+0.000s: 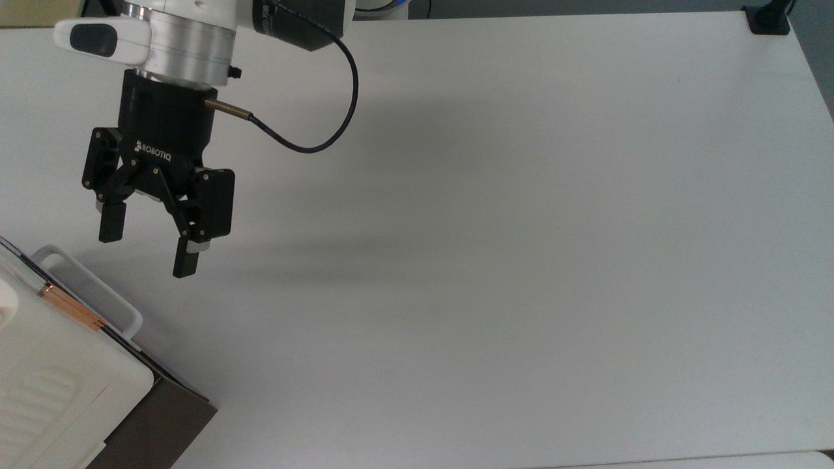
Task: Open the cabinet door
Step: 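Move the open gripper toward the orange tab on the cream cabinet door, then lower the gripper onto the orange tab and close on it, then pull the gripped tab outward, swinging the cream door open on its hinge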
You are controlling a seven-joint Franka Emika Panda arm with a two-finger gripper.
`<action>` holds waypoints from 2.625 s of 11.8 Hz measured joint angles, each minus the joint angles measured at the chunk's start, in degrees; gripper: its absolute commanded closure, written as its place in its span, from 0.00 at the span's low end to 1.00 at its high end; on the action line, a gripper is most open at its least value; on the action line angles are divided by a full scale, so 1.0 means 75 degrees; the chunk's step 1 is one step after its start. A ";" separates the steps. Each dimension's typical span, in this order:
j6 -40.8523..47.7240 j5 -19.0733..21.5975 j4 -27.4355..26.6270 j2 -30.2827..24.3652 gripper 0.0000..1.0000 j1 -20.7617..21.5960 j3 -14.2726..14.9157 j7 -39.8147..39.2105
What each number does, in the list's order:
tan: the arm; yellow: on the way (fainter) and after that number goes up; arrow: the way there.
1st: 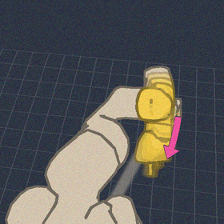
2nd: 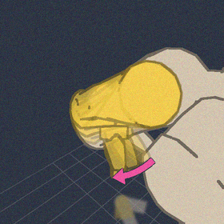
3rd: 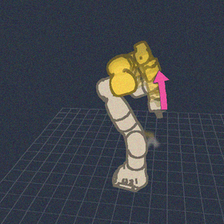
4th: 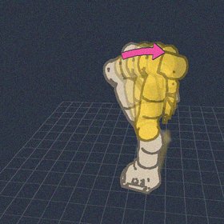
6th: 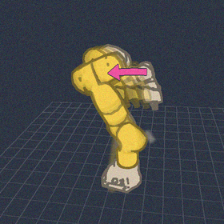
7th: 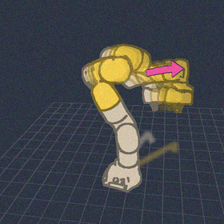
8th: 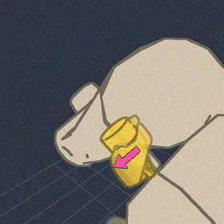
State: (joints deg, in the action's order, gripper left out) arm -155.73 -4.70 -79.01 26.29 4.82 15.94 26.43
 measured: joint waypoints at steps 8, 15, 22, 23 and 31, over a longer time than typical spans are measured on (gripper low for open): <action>-0.0790 -0.0005 0.1689 0.1751 0.13 0.0434 0.1719 0.1158; -0.0785 -0.0005 0.1886 0.1810 1.00 0.0592 0.1842 0.1209; -0.0768 -0.0076 0.1717 0.1621 1.00 0.0556 0.1686 0.0879; -0.0759 -0.0076 0.1482 0.1396 1.00 0.0470 0.1445 0.0665; 0.3426 0.1499 -0.0197 -0.1378 0.00 -0.0124 0.0122 -0.2640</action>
State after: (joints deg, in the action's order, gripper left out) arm -130.04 6.54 -80.48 15.96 3.89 16.86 6.63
